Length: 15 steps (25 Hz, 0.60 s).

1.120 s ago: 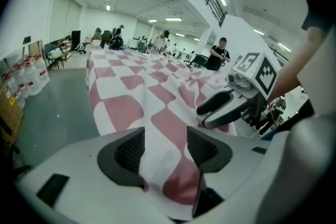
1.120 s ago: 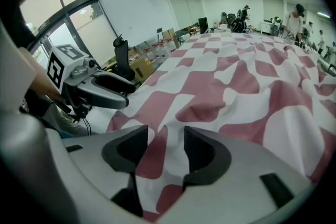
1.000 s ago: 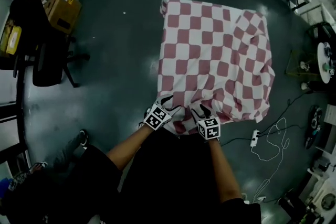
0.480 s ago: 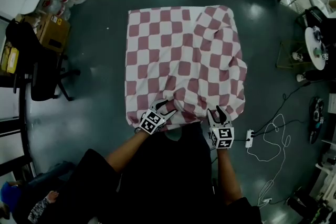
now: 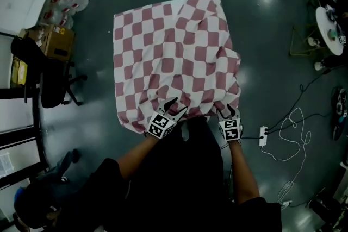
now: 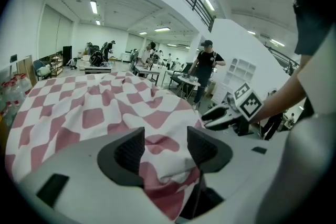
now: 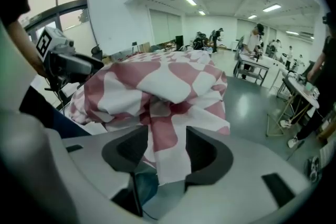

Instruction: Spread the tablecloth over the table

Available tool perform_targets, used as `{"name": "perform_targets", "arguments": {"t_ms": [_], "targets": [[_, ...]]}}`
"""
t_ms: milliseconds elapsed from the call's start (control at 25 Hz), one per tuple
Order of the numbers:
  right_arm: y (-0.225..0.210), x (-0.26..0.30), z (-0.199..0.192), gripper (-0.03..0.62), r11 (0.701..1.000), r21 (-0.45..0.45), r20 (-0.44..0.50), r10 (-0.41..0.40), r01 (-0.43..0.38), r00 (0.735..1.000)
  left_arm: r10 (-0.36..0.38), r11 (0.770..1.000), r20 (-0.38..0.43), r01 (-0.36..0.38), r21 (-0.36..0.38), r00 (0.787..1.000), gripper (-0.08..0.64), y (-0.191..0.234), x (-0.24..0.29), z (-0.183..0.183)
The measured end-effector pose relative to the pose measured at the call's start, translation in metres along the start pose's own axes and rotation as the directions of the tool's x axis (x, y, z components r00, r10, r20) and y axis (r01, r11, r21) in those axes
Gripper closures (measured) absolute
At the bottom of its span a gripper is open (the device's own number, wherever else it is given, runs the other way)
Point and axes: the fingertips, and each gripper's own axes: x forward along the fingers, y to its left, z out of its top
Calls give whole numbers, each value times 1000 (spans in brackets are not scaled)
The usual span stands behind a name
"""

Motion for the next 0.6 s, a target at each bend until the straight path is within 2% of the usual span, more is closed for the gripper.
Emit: {"name": "perform_targets", "arguments": {"t_ms": [120, 240, 360, 440, 560, 600], "targets": [[11, 9, -4, 364, 998, -57, -34, 24, -26, 999, -17, 999, 30, 18, -36, 999, 308, -18, 13, 13], [12, 20, -13, 364, 996, -92, -83, -14, 6, 996, -36, 999, 35, 37, -34, 999, 308, -30, 23, 17], [8, 27, -20, 407, 990, -131, -101, -57, 44, 993, -55, 998, 22, 55, -22, 998, 308, -39, 28, 18], [5, 26, -19, 428, 995, -94, -100, -52, 43, 994, -59, 998, 2, 59, -9, 998, 308, -43, 30, 16], [0, 19, -13, 554, 999, -27, -68, -48, 46, 997, -60, 998, -19, 60, -10, 998, 308, -42, 32, 13], [-2, 15, -12, 568, 999, -15, -59, -51, 50, 997, -63, 998, -22, 62, -13, 998, 308, -41, 32, 12]]}}
